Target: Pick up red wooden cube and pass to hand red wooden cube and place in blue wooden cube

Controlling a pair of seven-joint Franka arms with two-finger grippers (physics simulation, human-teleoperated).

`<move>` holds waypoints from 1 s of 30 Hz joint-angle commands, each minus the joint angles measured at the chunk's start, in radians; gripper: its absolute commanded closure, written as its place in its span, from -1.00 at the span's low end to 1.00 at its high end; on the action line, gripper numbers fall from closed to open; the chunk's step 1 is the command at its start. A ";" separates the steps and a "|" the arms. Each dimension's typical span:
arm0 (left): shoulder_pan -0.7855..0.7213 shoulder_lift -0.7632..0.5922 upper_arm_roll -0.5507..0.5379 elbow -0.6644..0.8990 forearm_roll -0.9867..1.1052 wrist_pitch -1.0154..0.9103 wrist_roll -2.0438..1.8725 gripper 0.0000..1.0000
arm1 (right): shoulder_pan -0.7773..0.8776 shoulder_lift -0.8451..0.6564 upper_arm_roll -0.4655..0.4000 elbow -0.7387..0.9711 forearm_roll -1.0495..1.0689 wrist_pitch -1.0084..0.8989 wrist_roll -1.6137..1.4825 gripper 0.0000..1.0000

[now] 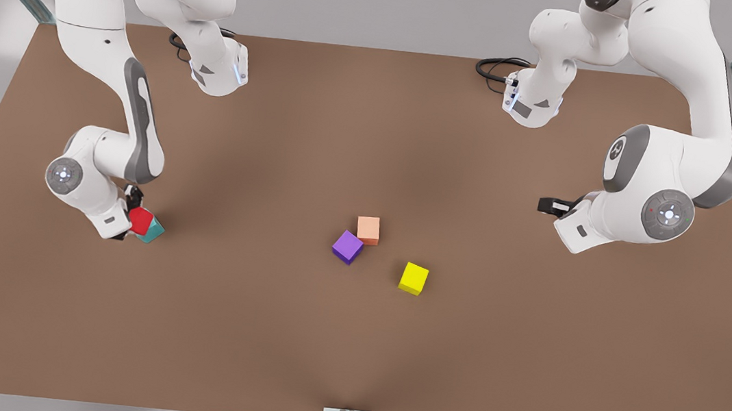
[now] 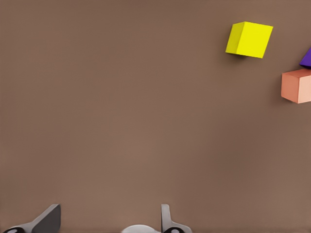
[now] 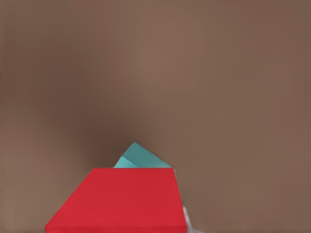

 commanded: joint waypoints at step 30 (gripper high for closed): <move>-0.002 0.011 -0.002 0.000 0.003 -0.005 -0.022 -1.00 | 0.066 -0.167 0.009 0.653 0.050 -0.917 1.486 -1.00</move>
